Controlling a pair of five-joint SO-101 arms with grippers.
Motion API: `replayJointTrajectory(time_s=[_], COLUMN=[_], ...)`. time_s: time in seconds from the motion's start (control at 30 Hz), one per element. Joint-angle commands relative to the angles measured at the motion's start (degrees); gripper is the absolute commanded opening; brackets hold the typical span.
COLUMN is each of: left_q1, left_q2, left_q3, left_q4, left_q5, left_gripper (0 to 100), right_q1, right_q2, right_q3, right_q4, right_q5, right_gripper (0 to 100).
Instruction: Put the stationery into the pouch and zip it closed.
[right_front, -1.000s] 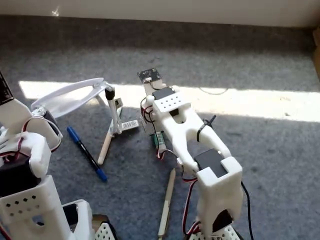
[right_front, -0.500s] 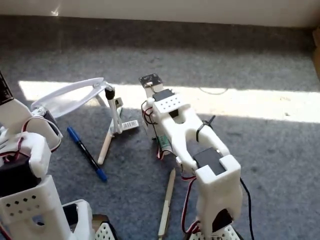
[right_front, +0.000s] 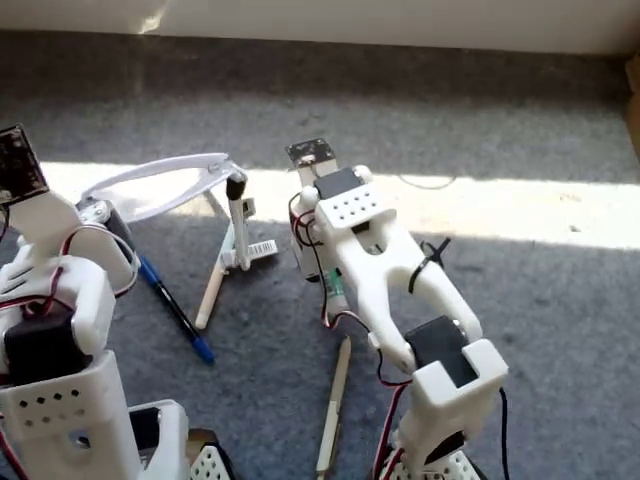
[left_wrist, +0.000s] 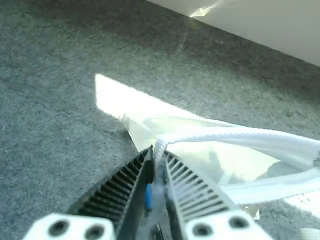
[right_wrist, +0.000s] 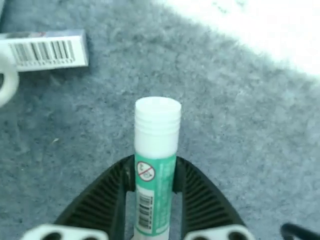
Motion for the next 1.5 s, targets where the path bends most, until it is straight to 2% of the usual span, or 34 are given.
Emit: replayJointTrajectory(time_s=[0.0, 0.33, 0.5, 0.67, 0.9, 1.07, 1.23, 1.47], left_q1=[6.5, 15.1, 17.1, 17.8, 22.5, 22.9, 20.1, 18.6], left_q2=[-0.6, 1.3, 12.2, 21.4, 30.4, 38.1, 39.0, 39.0], left_q3=[-0.6, -7.1, -12.7, -22.6, -35.0, -39.6, -39.8, -33.8], left_q4=[-2.6, -2.4, -1.7, 4.8, 10.5, 14.0, 13.9, 12.7], left_q5=[0.6, -0.4, -0.4, -0.2, -0.2, -0.5, -0.5, -0.6], left_gripper=[2, 2, 1, 1, 1, 1, 1, 1], right_q1=[-0.3, 7.8, 10.3, 11.2, 11.2, 11.2, 11.2, 11.2], right_q2=[-6.0, -13.5, -18.7, -27.5, -36.2, -38.6, -41.2, -51.8], right_q3=[-0.6, 3.1, 12.1, 22.5, 32.7, 36.8, 37.6, 37.7], right_q4=[2.9, 3.0, -5.8, -15.5, -25.1, -29.6, -30.2, -29.9], right_q5=[-3.4, -4.3, -4.3, -4.3, -4.3, -4.2, -4.2, -4.2], right_gripper=[0.5, 0.5, 0.5, 0.5, 0.5, 0.5, 0.5, 0.5])
